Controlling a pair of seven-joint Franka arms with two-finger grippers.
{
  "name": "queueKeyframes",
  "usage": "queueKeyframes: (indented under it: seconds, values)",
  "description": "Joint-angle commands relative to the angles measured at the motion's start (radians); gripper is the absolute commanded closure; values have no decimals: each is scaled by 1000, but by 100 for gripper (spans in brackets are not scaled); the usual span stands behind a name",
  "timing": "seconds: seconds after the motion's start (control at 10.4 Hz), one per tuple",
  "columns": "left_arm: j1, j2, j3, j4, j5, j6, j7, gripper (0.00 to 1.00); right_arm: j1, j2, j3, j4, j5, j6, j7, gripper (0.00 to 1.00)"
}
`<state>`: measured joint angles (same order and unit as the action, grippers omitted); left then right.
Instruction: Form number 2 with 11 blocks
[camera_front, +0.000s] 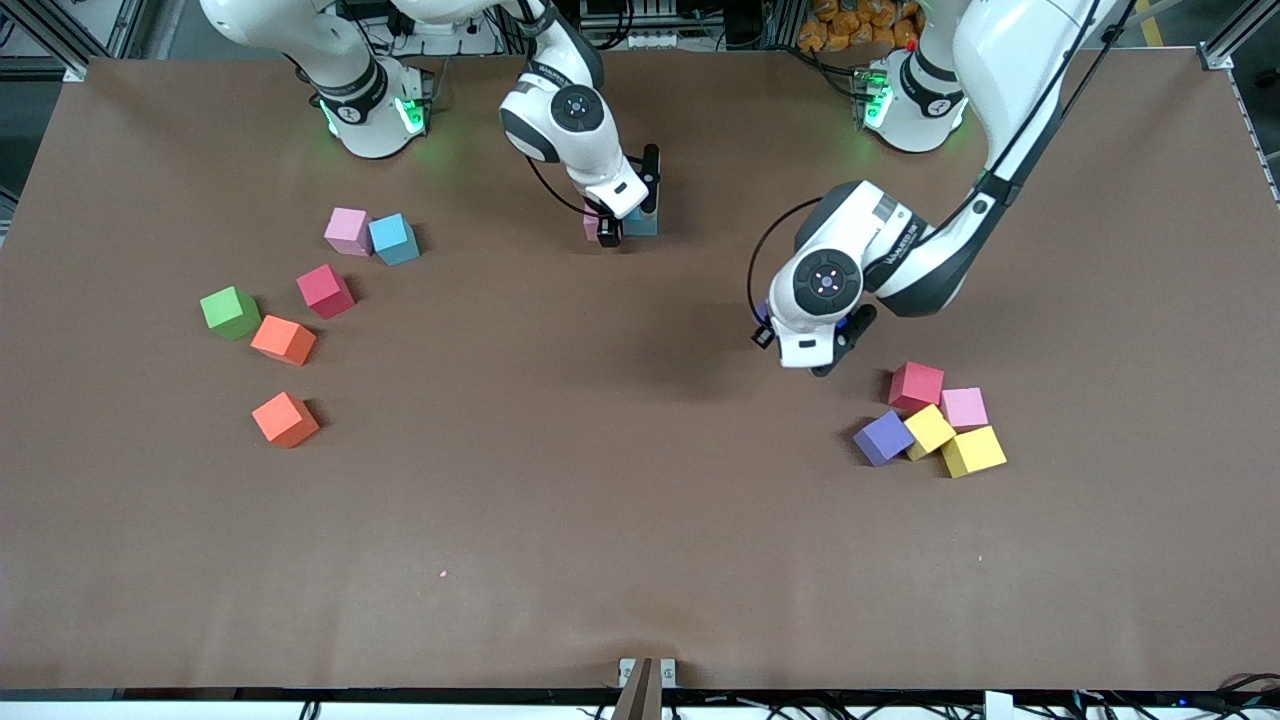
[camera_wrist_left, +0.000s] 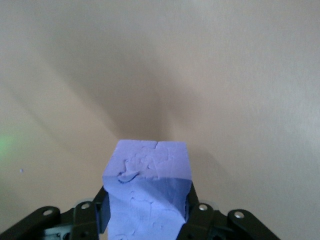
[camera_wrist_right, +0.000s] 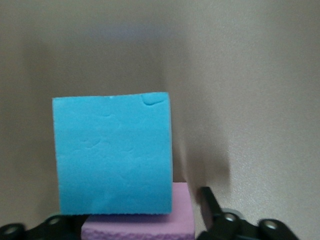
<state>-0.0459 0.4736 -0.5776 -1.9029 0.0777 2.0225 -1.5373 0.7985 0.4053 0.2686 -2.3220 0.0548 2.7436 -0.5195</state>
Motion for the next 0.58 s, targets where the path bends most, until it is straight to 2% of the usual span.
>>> queueKeyframes:
  seconds: [0.0,0.29,0.48]
  values:
    - [53,-55,-16,-35,-128,16,-9,40,-28,-6,27,0,-24,2,19,0]
    - [55,-96,-34,-90,-139,21,-65,41,-25,-52,29,0,-23,-68,23,0]
    - [51,-124,-44,-146,-139,73,-162,41,-16,-109,31,-2,-23,-148,23,0]
